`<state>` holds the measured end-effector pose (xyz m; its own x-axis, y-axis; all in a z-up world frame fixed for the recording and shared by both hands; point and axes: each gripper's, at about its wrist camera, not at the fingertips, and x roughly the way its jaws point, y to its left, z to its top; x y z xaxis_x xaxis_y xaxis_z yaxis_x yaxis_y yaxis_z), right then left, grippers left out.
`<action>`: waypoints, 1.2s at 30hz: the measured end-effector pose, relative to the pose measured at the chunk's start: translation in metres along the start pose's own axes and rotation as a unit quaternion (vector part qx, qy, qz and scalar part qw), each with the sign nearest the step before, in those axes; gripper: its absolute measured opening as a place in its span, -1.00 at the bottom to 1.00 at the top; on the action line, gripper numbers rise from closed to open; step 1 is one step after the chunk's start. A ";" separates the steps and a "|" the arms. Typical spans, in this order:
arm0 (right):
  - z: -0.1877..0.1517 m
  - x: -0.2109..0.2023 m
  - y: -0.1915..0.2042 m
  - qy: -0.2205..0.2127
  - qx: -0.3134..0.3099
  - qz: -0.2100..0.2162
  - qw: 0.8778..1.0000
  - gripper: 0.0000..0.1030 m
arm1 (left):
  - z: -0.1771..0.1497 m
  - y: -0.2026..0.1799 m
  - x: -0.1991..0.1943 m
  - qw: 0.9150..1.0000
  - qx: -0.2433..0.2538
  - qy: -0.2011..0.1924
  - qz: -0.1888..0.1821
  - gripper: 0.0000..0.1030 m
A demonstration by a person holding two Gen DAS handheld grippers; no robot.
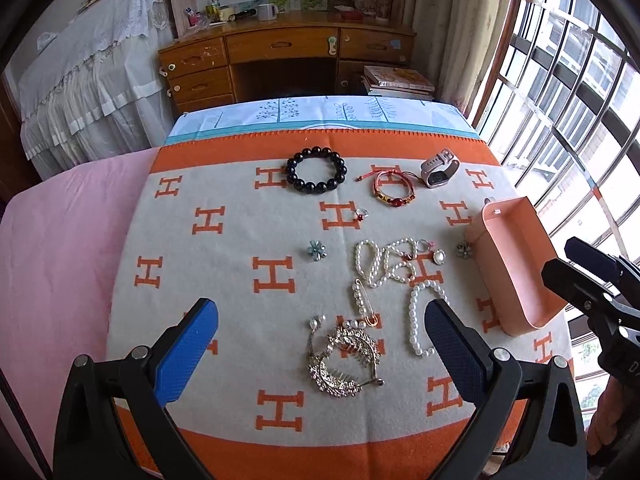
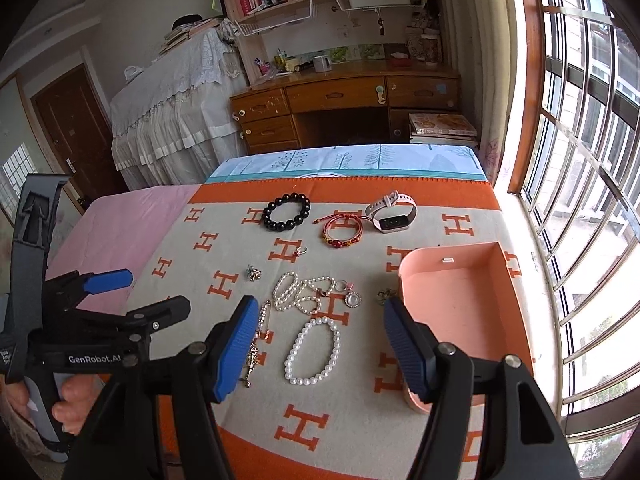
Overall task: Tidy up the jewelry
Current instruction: 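Grasp the black bead bracelet with the left gripper while the right gripper grasps the red string bracelet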
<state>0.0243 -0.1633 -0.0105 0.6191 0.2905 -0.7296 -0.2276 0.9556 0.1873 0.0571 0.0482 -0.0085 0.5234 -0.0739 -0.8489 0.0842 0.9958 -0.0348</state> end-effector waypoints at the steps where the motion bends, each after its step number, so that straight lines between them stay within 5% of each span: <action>1: 0.006 0.004 -0.002 0.005 -0.002 0.002 1.000 0.27 | 0.006 0.003 0.000 1.000 0.002 -0.002 -0.008 0.98; 10: 0.073 0.080 -0.028 0.093 0.027 0.020 0.995 0.24 | 0.087 0.027 0.049 0.999 0.020 0.014 0.035 0.98; 13: 0.089 0.122 -0.036 0.131 0.041 0.010 0.990 -0.09 | 0.111 0.036 0.089 0.999 0.012 0.037 0.035 0.94; 18: 0.094 0.193 -0.047 0.204 0.078 0.005 0.976 -0.42 | 0.132 0.054 0.164 0.994 -0.031 0.101 0.030 0.54; 24: 0.094 0.235 -0.065 0.235 0.126 -0.008 0.964 -0.56 | 0.141 0.065 0.215 0.989 -0.063 0.130 0.031 0.36; 31: 0.095 0.254 -0.060 0.247 0.110 -0.035 0.962 -0.71 | 0.151 0.059 0.238 0.987 -0.065 0.143 0.030 0.32; 36: 0.096 0.259 -0.054 0.243 0.082 -0.057 0.965 -0.85 | 0.152 0.055 0.249 0.983 -0.062 0.166 0.035 -0.05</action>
<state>0.2688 -0.1348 -0.1463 0.1991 0.1635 -0.9662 -0.0320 0.9865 0.1604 0.3204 0.0766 -0.1416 0.2158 -0.0033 -0.9764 -0.0580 0.9982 -0.0162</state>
